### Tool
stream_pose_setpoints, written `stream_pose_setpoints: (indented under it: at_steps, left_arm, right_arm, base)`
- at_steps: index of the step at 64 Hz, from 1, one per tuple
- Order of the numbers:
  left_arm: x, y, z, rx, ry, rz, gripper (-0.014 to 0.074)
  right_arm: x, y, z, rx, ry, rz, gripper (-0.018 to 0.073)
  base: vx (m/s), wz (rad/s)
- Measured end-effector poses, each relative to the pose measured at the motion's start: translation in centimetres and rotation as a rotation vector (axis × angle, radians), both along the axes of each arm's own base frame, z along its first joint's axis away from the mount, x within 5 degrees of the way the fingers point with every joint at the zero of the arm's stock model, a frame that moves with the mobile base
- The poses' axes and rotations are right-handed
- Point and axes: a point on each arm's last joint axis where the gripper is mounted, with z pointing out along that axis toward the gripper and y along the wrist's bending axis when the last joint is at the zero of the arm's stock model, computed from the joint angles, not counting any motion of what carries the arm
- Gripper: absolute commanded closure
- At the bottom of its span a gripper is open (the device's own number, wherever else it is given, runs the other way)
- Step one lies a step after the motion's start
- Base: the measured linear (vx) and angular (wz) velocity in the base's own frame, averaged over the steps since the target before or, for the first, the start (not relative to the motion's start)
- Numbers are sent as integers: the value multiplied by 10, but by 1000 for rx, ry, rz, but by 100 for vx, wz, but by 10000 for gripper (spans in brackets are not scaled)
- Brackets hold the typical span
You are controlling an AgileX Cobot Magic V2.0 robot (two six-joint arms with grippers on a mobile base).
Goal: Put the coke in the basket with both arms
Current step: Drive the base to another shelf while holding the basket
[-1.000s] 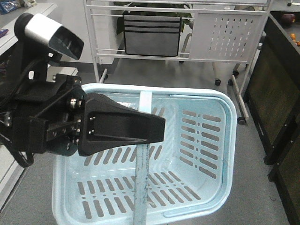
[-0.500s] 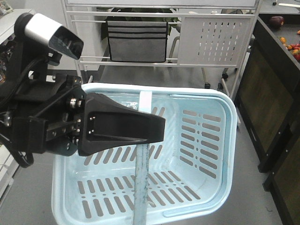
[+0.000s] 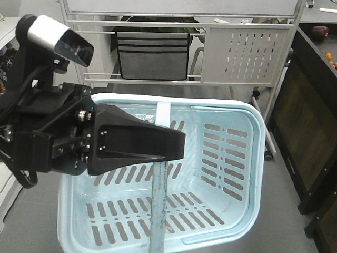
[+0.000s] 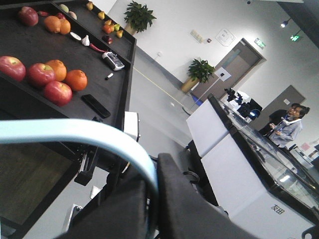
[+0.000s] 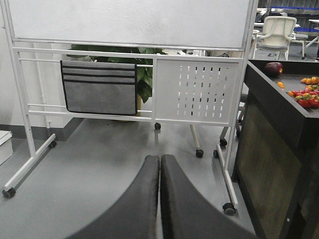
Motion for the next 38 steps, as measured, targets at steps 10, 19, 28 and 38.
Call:
stream_pose_setpoints:
  at_steps: [10, 19, 28, 38]
  left_arm:
    - [0, 0, 0, 0, 0, 0, 603]
    - [0, 0, 0, 0, 0, 0, 603]
    - [0, 0, 0, 0, 0, 0, 603]
    - [0, 0, 0, 0, 0, 0, 603]
  right_arm:
    - [0, 0, 0, 0, 0, 0, 564]
    - [0, 0, 0, 0, 0, 0, 564]
    - [0, 0, 0, 0, 0, 0, 564]
    - [0, 0, 0, 0, 0, 0, 564]
  base:
    - [26, 0]
    - [28, 0]
    - [29, 1]
    - [30, 3]
